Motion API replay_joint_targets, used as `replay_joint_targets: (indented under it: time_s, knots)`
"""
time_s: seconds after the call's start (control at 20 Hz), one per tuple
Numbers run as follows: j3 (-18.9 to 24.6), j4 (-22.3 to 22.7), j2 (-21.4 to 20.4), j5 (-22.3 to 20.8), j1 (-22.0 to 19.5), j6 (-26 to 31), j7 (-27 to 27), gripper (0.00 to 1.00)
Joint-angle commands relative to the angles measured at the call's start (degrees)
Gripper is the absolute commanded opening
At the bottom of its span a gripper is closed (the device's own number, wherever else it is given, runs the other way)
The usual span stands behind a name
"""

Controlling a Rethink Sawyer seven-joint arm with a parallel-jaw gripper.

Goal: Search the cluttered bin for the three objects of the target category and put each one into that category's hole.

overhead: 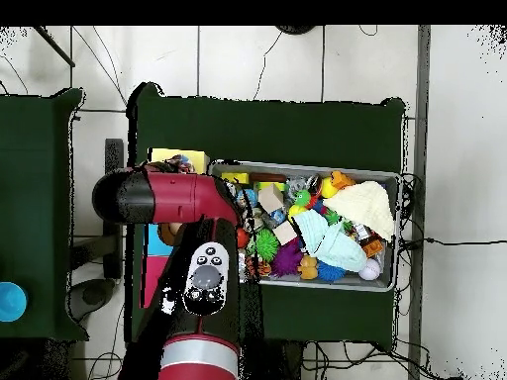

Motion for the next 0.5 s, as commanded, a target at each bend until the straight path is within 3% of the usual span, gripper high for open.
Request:
replay_joint_targets:
  time_s: [0.05, 0.5]
  knots:
    - [0.4, 0.7, -0.3, 1.1, -0.8, 6.2, 11.1, 0.00]
    - [-0.9, 1.6, -0.9, 0.3, -0.6, 5.9, 10.9, 0.00]
